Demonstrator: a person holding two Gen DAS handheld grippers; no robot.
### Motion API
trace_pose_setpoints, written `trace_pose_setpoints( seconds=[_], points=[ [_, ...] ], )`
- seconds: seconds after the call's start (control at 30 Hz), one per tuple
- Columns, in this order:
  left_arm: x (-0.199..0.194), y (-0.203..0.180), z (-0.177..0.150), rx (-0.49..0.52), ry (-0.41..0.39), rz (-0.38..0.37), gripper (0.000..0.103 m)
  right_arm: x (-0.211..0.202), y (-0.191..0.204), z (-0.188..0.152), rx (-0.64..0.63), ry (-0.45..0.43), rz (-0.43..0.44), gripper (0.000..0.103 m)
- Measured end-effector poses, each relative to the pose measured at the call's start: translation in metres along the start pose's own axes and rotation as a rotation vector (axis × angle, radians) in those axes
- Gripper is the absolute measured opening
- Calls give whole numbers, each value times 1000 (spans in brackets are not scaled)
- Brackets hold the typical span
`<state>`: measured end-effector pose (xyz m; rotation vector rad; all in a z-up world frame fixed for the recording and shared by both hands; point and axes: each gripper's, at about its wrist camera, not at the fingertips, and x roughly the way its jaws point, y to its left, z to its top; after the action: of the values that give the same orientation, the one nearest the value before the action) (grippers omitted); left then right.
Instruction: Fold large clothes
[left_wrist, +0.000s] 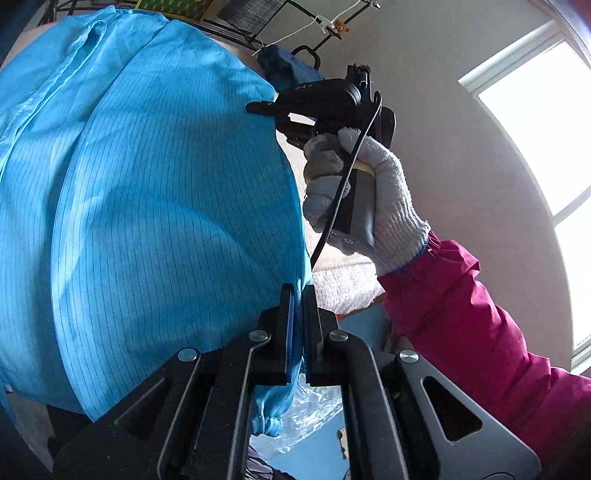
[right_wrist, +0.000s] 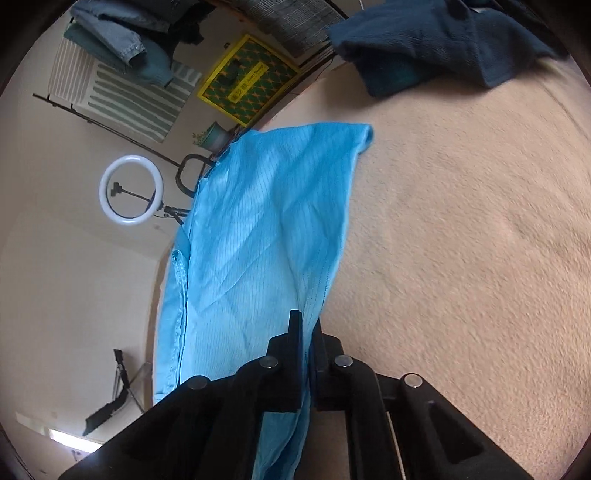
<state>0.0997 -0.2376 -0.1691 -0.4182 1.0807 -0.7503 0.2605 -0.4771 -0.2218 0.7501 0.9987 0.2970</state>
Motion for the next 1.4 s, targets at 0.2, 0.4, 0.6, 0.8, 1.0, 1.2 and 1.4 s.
trace_pose_setpoints(
  seconds=[0.2,0.4,0.6,0.8,1.0,1.2,1.4],
  points=[
    [-16,10,0,-46,-41,-48,1,0,45,10,-122,-5,-103,0],
    [-37,26,-2,-104,-73,-100,1,3,95,10,-251,1,-190,0],
    [-60,47,-4,-154,-111,-144,1,17,159,2,-420,13,-266,0],
    [-97,77,-18,-198,-156,-135,1,52,226,-20,-568,48,-287,0],
    [-122,115,-40,-272,-179,-81,1,114,278,-57,-699,121,-304,0],
    [-123,141,-62,-331,-158,-41,1,182,298,-99,-796,229,-363,0],
    [-122,140,-63,-327,-150,-36,1,184,286,-98,-756,246,-332,1]
  ],
)
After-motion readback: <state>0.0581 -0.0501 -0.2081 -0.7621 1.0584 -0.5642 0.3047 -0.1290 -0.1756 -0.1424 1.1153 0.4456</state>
